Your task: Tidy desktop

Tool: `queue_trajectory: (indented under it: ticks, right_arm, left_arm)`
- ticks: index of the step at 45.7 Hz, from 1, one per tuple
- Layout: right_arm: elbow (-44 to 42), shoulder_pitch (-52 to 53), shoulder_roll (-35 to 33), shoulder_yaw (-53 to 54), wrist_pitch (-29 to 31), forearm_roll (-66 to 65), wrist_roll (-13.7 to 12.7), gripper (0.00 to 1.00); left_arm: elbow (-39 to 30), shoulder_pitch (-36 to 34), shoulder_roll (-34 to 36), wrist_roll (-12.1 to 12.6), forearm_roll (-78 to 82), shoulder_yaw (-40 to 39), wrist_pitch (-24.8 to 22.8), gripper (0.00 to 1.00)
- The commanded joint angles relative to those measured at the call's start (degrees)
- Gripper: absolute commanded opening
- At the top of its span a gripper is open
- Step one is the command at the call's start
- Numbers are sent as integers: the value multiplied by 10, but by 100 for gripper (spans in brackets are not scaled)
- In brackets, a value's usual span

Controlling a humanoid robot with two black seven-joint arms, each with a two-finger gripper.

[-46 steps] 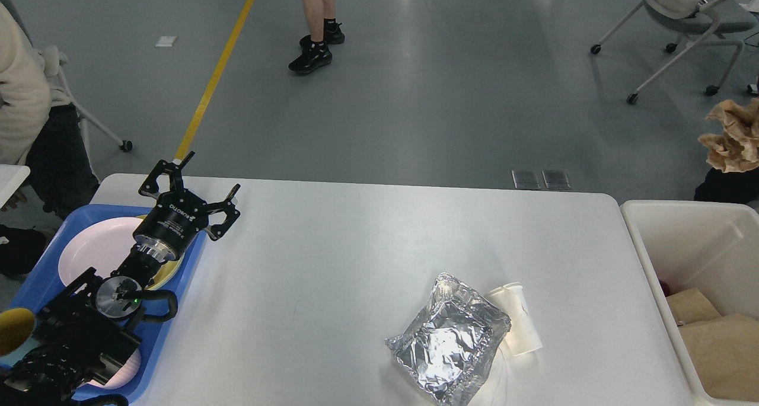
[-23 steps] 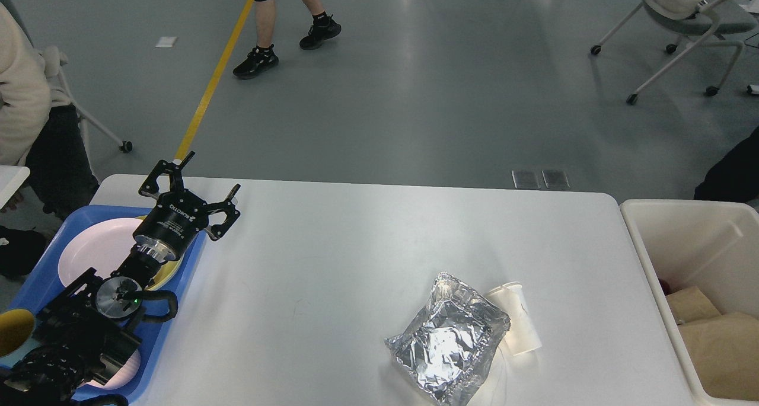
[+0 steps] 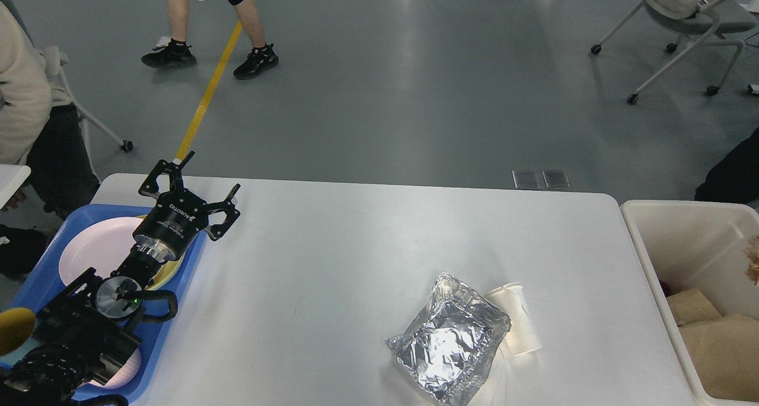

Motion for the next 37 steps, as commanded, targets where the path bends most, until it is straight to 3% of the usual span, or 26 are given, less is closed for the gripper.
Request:
queue_trajectory:
  ticks: [1,8,13,16,22,29,37]
  right_arm:
    - [0,-11,4,2,-1,0,0,0]
    - [1,-16,8,3,-3,0,0,1]
    - [2,-15,8,3,-4,0,0,35]
    - [2,-14,7,3,-5,0,1,48]
    - [9,-11,8,3,-4,0,2,59]
    - [11,-1,6,2,0,0,5,79]
    - [12,28,-6,-7,4,-1,5,88]
  left_arm:
    - [0,0,0,0,0,0,0,97]
    - [0,0,0,0,0,0,0,97]
    - [0,0,-1,0,0,0,0,97]
    - [0,0,0,0,0,0,0,97]
    - [0,0,0,0,0,0,0,97]
    - [0,0,-1,0,0,0,0,97]
    - [0,0,0,0,0,0,0,97]
